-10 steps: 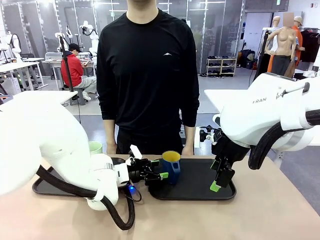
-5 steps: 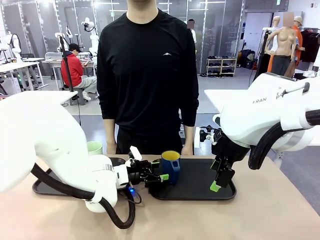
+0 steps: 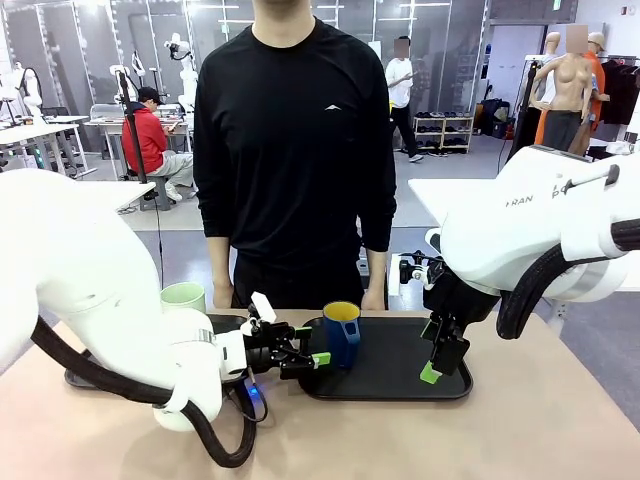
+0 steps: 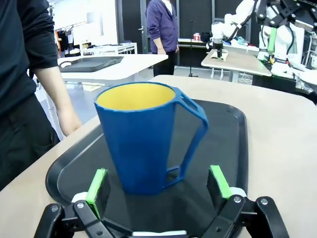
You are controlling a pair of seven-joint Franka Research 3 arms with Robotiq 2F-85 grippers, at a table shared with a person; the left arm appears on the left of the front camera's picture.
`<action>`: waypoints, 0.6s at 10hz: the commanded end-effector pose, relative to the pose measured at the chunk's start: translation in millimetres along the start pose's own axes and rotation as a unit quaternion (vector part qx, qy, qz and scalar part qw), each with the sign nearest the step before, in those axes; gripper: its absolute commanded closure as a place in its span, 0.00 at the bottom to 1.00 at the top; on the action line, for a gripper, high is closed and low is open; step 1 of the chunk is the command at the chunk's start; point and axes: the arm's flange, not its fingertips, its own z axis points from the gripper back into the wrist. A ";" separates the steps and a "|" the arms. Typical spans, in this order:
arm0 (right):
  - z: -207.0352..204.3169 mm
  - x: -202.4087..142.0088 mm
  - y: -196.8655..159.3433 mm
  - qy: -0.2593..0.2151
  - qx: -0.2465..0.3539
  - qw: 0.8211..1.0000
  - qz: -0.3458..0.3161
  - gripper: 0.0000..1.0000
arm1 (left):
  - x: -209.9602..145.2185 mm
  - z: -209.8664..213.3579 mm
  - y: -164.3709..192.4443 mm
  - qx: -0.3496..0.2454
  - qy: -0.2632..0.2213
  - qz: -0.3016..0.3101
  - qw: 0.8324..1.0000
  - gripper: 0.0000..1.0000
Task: Sort and store the cups by type.
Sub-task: Pick up the Handle plastic cup and place it into the empty Flat Tray.
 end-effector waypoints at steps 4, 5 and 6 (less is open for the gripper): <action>0.5 -0.2 0.4 0.003 -0.004 1.000 -0.003 0.00 | -2.5 47.1 -71.1 0.003 0.035 -0.034 0.999 0.00; 0.5 -0.2 0.4 0.003 -0.004 1.000 -0.003 0.00 | 2.7 62.7 -70.0 -0.012 0.049 -0.029 0.998 0.00; 0.5 -0.2 0.4 0.003 -0.004 1.000 -0.003 0.00 | 6.6 82.4 -71.5 -0.049 0.042 0.001 0.998 0.00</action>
